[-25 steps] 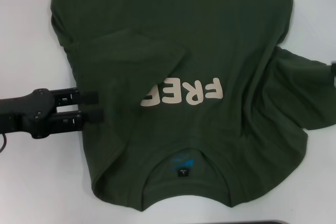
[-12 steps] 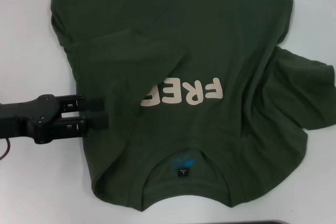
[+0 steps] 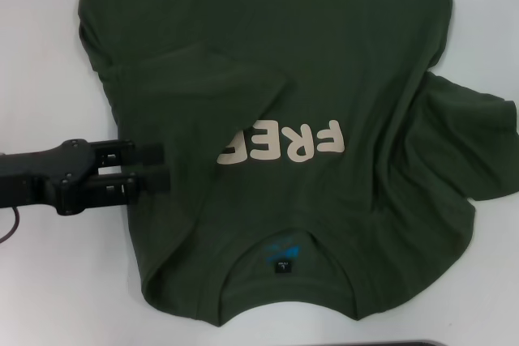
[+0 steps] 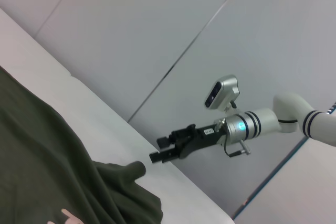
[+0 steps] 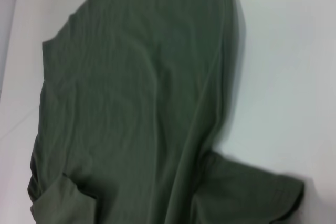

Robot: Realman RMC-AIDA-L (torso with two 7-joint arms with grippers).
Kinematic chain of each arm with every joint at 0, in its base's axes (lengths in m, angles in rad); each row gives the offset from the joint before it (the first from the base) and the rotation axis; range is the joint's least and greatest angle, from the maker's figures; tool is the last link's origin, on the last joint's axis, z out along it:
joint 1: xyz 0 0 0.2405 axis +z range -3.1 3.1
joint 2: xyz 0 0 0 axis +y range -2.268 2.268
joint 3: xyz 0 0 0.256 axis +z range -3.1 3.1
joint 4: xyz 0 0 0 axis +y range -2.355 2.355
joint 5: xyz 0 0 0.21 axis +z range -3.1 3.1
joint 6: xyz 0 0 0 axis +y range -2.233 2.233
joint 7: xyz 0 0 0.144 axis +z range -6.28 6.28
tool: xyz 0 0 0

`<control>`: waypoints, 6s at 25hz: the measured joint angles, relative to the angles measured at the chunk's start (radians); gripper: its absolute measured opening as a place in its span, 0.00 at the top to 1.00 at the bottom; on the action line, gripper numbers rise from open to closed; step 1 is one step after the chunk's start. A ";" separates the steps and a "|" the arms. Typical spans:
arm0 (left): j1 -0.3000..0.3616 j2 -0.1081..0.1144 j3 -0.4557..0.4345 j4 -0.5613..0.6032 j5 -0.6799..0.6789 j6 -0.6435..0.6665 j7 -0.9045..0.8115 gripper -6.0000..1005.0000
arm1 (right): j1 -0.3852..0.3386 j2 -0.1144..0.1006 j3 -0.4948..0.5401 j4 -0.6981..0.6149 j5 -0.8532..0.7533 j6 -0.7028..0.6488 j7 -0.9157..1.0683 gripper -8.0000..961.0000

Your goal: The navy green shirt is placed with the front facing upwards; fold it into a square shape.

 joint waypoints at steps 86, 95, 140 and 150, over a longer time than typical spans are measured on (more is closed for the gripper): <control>-0.005 0.000 -0.036 0.005 -0.009 -0.001 0.000 0.31 | 0.041 -0.026 -0.012 0.054 0.000 0.098 0.138 0.97; -0.005 0.001 -0.036 0.006 -0.009 0.002 -0.009 0.31 | 0.019 -0.027 0.057 0.014 0.008 0.108 0.152 0.97; -0.002 0.000 -0.063 0.004 -0.012 0.003 -0.005 0.31 | 0.160 0.086 0.040 0.272 0.090 0.128 0.100 0.72; -0.002 0.000 -0.064 0.006 -0.012 0.013 -0.011 0.31 | 0.109 -0.034 -0.007 0.183 0.080 0.071 0.159 0.61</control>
